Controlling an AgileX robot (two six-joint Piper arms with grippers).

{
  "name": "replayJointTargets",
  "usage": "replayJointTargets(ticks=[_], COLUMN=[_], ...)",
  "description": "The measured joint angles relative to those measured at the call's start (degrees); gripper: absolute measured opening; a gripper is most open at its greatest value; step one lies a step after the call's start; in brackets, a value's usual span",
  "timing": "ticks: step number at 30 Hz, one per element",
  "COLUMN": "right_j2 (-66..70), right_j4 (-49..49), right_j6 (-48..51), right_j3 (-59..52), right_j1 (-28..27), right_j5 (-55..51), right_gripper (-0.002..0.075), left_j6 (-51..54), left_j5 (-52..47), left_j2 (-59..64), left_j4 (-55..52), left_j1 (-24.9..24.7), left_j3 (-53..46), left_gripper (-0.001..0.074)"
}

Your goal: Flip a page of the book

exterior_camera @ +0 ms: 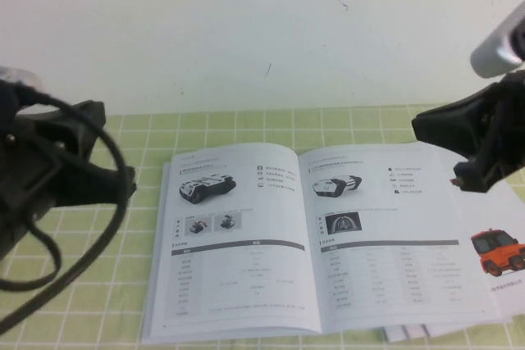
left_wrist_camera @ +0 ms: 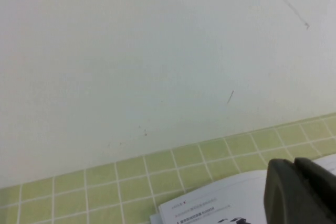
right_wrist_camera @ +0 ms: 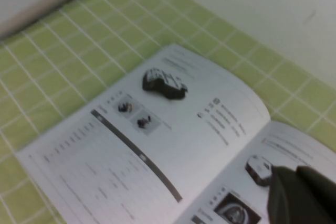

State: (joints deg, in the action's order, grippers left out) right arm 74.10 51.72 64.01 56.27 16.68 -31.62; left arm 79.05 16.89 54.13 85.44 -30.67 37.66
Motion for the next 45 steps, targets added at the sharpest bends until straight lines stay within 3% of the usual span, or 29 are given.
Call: replayJointTargets(ticks=[5, 9, 20, 45], right_j2=[-9.8, -17.1, -31.6, -35.9], right_j4=[16.8, 21.1, 21.6, 19.1], right_j6=[16.2, 21.7, 23.3, 23.5], right_j3=[-8.5, -12.4, -18.3, -19.1], right_j1=[0.0, 0.0, 0.0, 0.0], right_j5=[2.0, 2.5, 2.1, -4.2], right_gripper=[-0.0002, -0.0002, -0.0002, -0.0002], left_j6=[12.0, 18.7, 19.7, 20.2], left_j5=[-0.1, 3.4, 7.5, 6.1], left_j2=[-10.6, -19.7, -33.3, -33.5], left_j4=[11.1, 14.5, 15.5, 15.5], left_j1=[0.0, 0.0, 0.0, 0.0], left_j3=[-4.4, -8.8, -19.7, -21.9], left_gripper=[-0.0004, -0.0004, -0.0004, -0.0003])
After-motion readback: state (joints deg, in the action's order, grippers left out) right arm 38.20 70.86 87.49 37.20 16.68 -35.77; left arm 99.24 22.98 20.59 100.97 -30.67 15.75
